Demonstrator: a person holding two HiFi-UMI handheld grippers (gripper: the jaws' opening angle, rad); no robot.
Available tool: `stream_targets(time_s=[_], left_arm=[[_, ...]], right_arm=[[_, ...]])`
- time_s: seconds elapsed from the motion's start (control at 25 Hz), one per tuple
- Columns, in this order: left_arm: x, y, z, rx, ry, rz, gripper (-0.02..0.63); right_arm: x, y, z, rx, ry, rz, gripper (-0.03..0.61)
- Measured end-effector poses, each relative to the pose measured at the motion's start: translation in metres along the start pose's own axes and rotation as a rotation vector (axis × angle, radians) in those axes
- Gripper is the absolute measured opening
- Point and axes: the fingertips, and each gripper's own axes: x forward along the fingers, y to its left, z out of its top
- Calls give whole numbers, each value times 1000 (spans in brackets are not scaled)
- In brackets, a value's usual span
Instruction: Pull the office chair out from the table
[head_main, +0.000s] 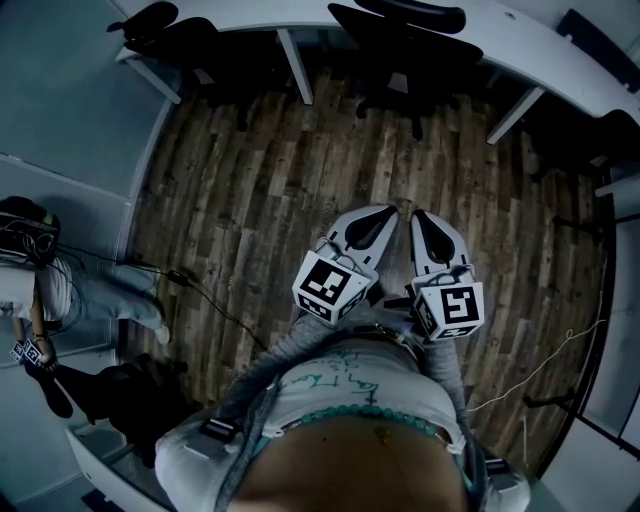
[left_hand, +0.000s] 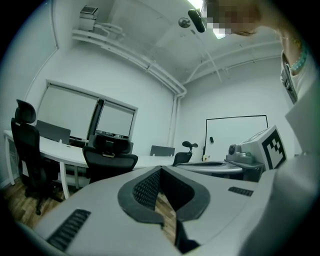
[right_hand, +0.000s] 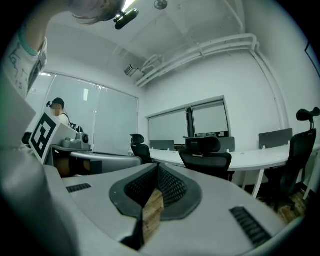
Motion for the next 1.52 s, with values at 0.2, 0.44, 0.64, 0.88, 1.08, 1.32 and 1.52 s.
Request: stream_targets(time_s=[0.2, 0.44, 0.64, 0.88, 1.08, 1.32, 1.52], left_arm=[[-5, 23, 1, -20, 14, -6, 11], [3, 34, 1, -43, 12, -4, 11], [15, 49, 1, -64, 11, 4, 11], [45, 76, 13, -61, -2, 27, 11], [78, 95, 23, -45, -10, 54, 11], [114, 112, 37, -32, -23, 92, 11], [142, 118, 45, -14, -21, 120, 11]], right_arm=[[19, 9, 8, 32, -5, -16, 21], [28, 3, 6, -16, 20, -31, 21], [43, -5, 5, -12, 30, -36, 21], [80, -27, 17, -9, 25, -2, 21], [110, -54, 25, -9, 13, 30, 21], [138, -86, 38, -8, -2, 70, 21], [151, -113, 49, -11, -21, 98, 21]])
